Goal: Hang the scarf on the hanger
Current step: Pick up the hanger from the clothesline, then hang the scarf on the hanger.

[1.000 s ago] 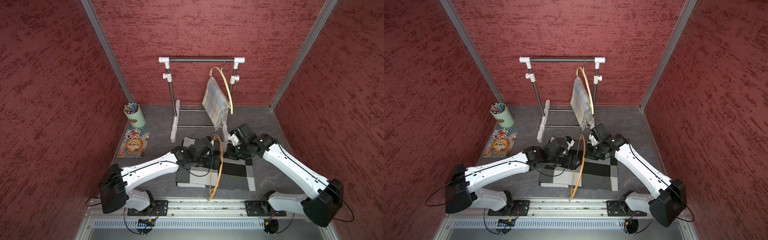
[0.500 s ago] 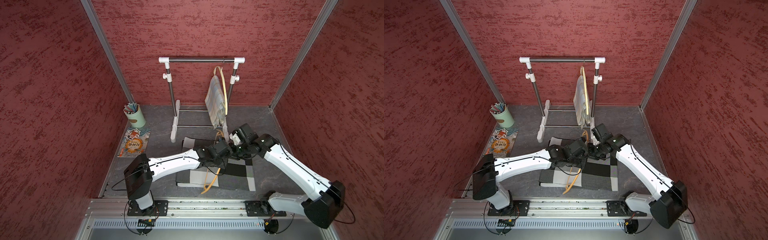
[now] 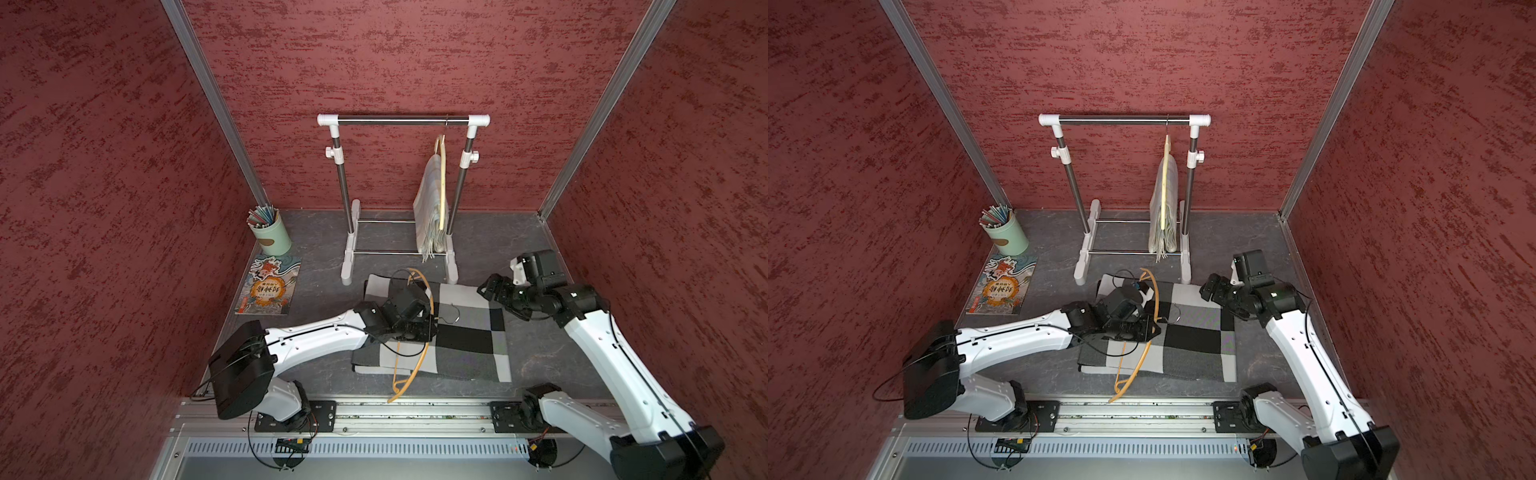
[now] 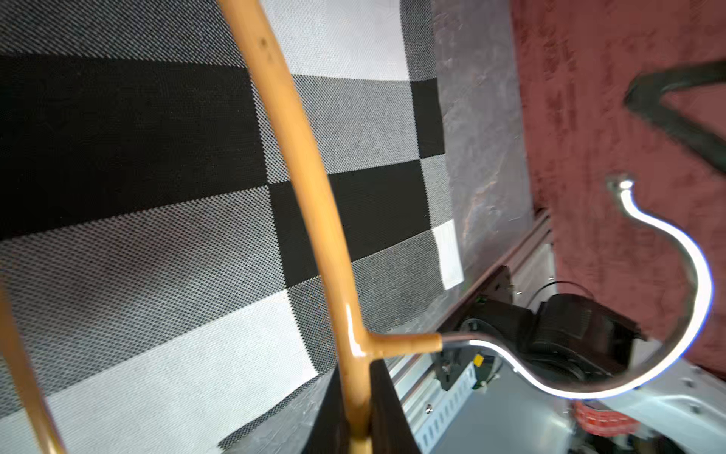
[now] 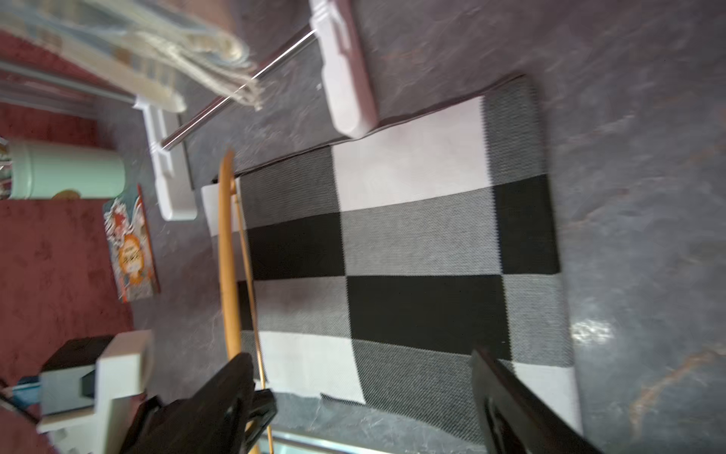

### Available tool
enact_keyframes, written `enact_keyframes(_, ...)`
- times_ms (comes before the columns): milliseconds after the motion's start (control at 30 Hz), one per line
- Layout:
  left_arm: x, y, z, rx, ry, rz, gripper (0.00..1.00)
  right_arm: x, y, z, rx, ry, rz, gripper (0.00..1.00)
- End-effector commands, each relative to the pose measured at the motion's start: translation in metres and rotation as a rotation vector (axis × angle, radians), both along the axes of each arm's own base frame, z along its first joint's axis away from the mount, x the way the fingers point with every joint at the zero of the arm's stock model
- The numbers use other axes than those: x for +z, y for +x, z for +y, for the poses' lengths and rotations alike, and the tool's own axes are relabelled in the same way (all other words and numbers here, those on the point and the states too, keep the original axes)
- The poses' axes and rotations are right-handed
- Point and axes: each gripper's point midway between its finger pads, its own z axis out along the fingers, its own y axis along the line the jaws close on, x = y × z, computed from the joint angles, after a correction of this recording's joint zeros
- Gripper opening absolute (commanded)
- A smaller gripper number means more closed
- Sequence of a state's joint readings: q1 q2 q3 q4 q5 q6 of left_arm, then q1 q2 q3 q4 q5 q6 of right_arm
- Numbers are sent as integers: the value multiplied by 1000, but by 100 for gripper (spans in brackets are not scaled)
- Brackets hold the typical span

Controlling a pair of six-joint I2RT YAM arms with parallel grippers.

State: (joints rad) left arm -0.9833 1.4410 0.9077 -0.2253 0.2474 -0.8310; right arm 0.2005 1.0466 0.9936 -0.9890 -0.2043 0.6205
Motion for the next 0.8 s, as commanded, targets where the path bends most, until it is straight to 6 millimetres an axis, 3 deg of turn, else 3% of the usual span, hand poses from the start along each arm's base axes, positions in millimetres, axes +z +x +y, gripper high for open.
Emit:
enact_keyframes(0, 61, 11, -28, -63, -318, -34, 0, -42, -1, -24, -78, -102, 95, 87)
enact_keyframes(133, 69, 20, -35, -88, -403, -22, 0, -76, -2, -46, -144, -209, 161, 85)
enact_keyframes(267, 74, 26, -45, -112, -469, -15, 0, -111, -2, -53, -177, -249, 228, 87)
enact_keyframes(367, 68, 31, -48, -109, -481, -20, 0, -133, -1, -49, -166, -235, 271, 87)
enact_keyframes(433, 54, 40, -47, -87, -479, 6, 0, -148, 1, -46, -156, -228, 298, 88)
enact_keyframes(567, 42, 58, -46, -67, -580, 30, 0, -163, 0, -45, -141, -220, 322, 87)
enact_keyframes(767, 23, 62, -52, -71, -591, 41, 0, -175, -1, -41, -130, -197, 362, 80)
